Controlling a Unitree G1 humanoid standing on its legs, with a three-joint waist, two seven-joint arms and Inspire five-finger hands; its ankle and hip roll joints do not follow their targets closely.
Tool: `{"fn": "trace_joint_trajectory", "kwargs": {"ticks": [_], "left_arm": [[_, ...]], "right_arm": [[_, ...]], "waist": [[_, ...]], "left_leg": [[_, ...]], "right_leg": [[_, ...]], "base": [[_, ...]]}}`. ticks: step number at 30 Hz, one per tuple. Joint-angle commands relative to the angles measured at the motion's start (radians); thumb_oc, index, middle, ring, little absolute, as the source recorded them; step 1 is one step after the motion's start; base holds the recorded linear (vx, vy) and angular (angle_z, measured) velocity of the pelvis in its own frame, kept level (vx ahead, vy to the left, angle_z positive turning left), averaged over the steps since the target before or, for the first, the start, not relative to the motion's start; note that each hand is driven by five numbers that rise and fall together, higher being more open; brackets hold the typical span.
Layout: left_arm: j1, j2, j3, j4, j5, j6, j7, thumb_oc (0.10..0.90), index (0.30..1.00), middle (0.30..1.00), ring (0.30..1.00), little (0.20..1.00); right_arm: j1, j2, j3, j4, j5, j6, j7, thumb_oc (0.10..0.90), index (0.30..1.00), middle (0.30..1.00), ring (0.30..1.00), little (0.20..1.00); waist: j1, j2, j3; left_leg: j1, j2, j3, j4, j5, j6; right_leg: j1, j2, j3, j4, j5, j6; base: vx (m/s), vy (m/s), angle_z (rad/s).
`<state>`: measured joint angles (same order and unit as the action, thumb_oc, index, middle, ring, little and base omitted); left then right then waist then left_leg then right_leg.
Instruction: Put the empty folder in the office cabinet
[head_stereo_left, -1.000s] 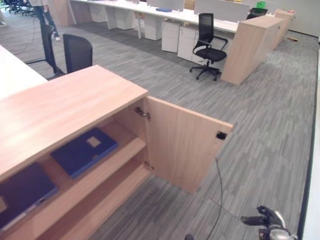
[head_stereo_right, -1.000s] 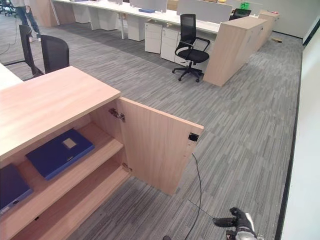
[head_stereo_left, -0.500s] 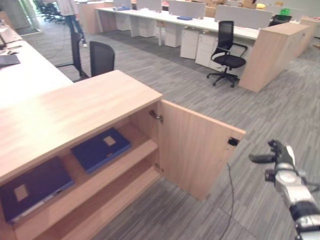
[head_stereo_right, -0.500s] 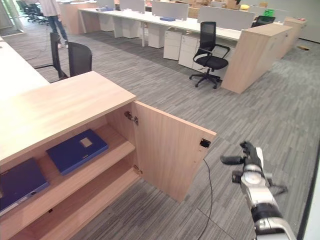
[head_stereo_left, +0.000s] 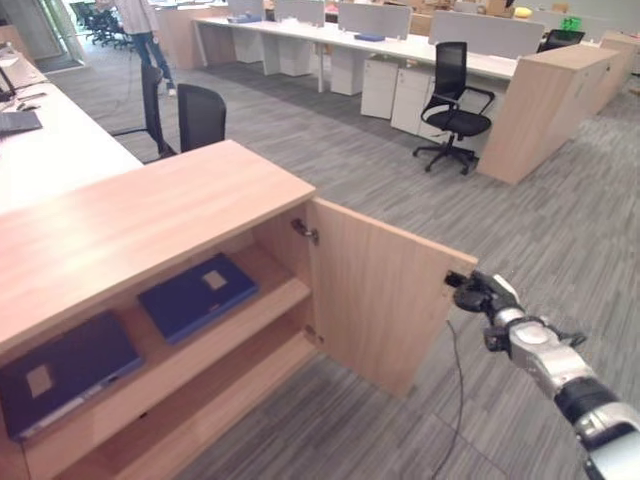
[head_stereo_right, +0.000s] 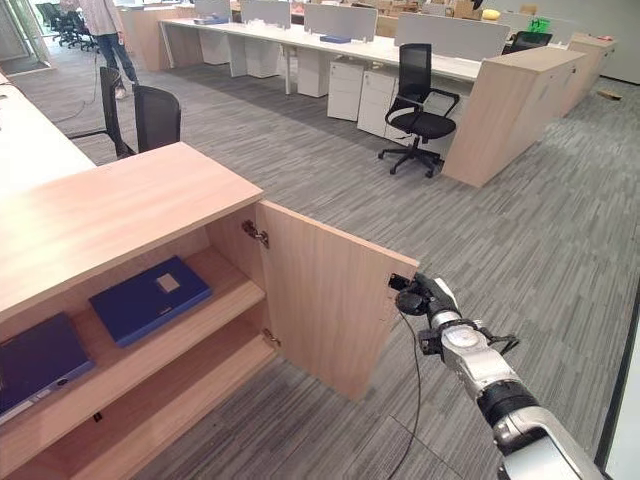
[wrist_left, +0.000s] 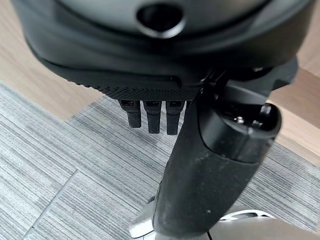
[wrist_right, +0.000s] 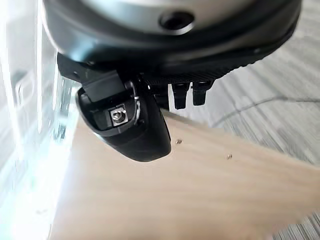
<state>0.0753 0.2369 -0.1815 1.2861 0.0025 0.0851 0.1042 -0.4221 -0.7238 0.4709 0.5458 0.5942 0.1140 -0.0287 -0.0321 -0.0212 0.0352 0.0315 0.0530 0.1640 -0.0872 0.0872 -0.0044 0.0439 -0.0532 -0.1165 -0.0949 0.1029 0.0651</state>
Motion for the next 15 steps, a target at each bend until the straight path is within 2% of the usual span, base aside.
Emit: {"fn": "trace_joint_trajectory", "kwargs": {"ticks": [1,5,10,15], "left_arm": [[-0.089,0.019,-0.020,0.020,-0.017,-0.024,-0.031,0.800,0.900,0.900,0.900,0.900],[-0.087,0.019,0.005,0.027,0.017,-0.031,-0.050,0.800,0.900,0.900,0.900,0.900],[-0.084,0.019,0.024,0.030,0.037,-0.039,-0.054,0.800,0.900,0.900,0.900,0.900],[-0.093,0.014,0.037,0.037,0.061,-0.041,-0.032,0.800,0.900,0.900,0.900,0.900]], "right_arm": [[-0.160,0.067,0.085,-0.217,0.071,-0.123,0.176,0.800,0.900,0.900,0.900,0.900],[-0.106,-0.012,0.200,-0.460,0.135,-0.123,0.306,0.800,0.900,0.900,0.900,0.900],[-0.059,-0.035,0.212,-0.586,0.181,-0.137,0.346,0.800,0.900,0.900,0.900,0.900],[0.045,0.121,0.165,-0.665,0.256,-0.176,0.319,0.800,0.900,0.900,0.900,0.900]], "waist": [[0.067,-0.043,-0.008],[0.062,-0.044,-0.011],[0.060,-0.044,-0.016],[0.057,-0.040,-0.021]], "left_leg": [[0.061,-0.016,-0.057,0.000,-0.117,-0.034],[0.064,-0.014,-0.055,0.000,-0.120,-0.036],[0.066,-0.010,-0.051,0.000,-0.122,-0.036],[0.068,-0.005,-0.044,0.000,-0.122,-0.034]], "right_leg": [[0.011,-0.004,0.014,0.008,-0.088,0.039],[0.009,-0.007,0.014,0.008,-0.087,0.042],[0.007,-0.009,0.014,0.008,-0.084,0.043],[0.002,-0.009,0.022,0.008,-0.079,0.040]], "base": [[-0.01,0.024,-0.06],[-0.01,0.017,-0.04],[0.00,0.004,-0.04],[-0.01,-0.002,0.10]]}}
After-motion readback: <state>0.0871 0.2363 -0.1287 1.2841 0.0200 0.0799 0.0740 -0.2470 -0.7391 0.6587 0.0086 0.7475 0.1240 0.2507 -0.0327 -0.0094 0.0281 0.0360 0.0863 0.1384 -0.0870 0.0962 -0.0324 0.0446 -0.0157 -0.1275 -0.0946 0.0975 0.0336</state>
